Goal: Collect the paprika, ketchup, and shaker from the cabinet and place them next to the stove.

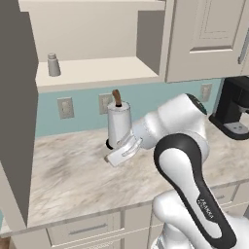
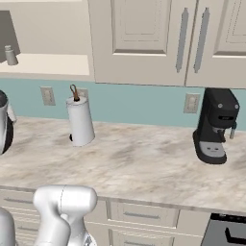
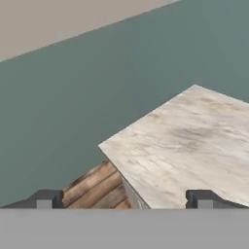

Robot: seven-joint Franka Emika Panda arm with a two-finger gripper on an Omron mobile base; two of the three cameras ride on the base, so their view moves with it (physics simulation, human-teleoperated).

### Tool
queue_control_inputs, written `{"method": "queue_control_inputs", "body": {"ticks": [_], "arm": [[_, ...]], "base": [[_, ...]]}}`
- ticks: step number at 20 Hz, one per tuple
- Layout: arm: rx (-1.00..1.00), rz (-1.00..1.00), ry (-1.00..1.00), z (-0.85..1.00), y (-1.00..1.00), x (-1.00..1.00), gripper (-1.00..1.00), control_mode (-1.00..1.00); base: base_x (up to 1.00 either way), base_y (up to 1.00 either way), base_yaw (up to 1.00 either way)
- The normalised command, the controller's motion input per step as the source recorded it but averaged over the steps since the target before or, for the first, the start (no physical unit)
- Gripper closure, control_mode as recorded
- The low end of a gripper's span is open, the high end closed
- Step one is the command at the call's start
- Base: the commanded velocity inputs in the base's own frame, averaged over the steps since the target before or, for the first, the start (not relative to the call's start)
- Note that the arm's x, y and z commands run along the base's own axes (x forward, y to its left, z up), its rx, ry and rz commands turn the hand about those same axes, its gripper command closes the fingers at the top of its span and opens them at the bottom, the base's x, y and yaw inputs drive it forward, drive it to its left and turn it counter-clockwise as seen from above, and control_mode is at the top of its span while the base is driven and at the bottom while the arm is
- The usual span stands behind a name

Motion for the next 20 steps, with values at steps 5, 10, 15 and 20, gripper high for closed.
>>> {"method": "queue_control_inputs", "body": {"ticks": [5, 10, 15, 20], "arm": [[0.00, -0.13, -0.18, 0.71, 0.08, 0.17, -1.00, -1.00], [0.03, -0.16, -0.21, 0.38, 0.08, 0.44, -1.00, -1.00], [0.08, -0.06, -0.17, 0.33, 0.00, 0.41, -1.00, -1.00], [0.05, 0.00, -0.10, 0.33, -0.01, 0.35, -1.00, -1.00]], "base": [[0.00, 0.00, 0.00], [0.00, 0.00, 0.00], [0.00, 0.00, 0.00], [0.00, 0.00, 0.00]]}}
